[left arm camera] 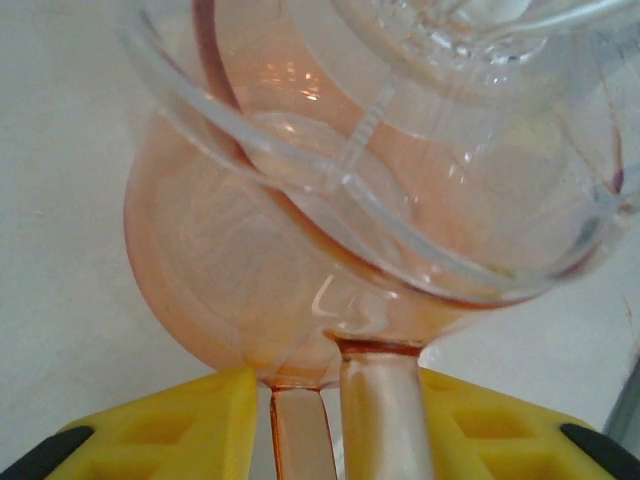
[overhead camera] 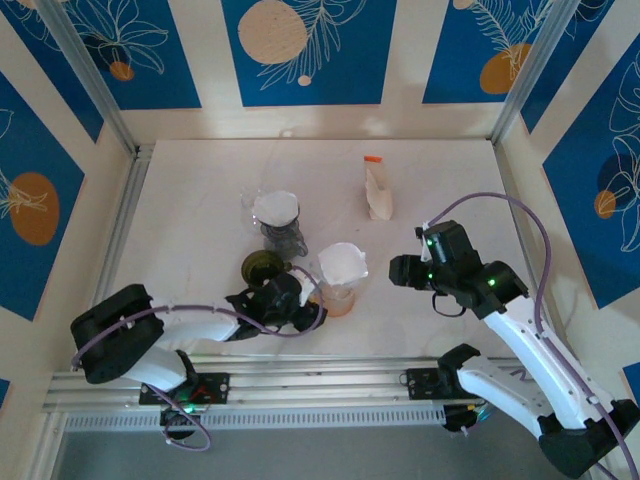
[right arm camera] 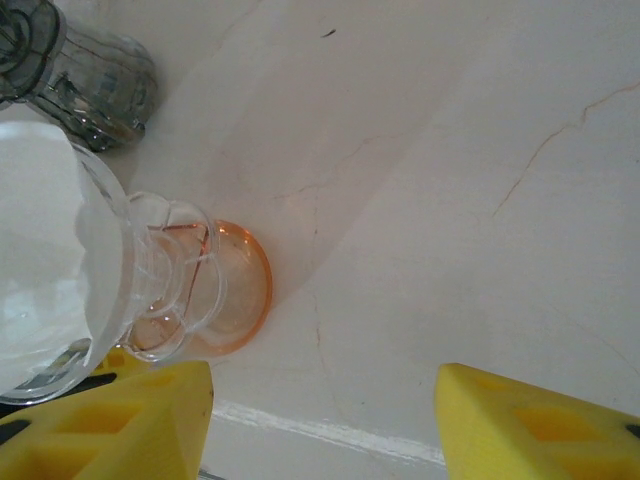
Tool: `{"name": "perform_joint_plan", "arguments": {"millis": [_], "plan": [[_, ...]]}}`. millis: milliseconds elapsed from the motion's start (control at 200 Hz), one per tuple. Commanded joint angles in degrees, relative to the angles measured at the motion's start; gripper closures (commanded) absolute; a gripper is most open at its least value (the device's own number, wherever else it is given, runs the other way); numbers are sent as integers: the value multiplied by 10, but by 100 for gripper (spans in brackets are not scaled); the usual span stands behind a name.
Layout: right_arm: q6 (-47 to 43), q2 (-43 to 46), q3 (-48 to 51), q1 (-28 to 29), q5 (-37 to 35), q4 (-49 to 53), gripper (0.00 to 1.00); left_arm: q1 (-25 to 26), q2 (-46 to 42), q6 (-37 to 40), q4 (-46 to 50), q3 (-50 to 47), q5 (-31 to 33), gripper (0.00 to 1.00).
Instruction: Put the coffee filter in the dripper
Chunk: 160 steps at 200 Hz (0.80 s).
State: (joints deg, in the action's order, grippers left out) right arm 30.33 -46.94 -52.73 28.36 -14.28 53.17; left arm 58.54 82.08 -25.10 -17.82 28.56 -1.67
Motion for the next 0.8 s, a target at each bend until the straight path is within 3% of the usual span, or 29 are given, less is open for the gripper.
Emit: {"name": "perform_joint_plan", "arguments": {"millis": [0, 385, 795], "plan": [[-4, 8, 9, -3, 15, -2, 39, 5, 14, -3, -35, 1, 26, 60], [2, 9, 12, -3, 14, 1, 39, 5, 90, -46, -161, -6, 63, 64], [17, 7, 33, -8, 7, -7, 40, -22, 145, -50, -186, 47, 86, 64]]}}
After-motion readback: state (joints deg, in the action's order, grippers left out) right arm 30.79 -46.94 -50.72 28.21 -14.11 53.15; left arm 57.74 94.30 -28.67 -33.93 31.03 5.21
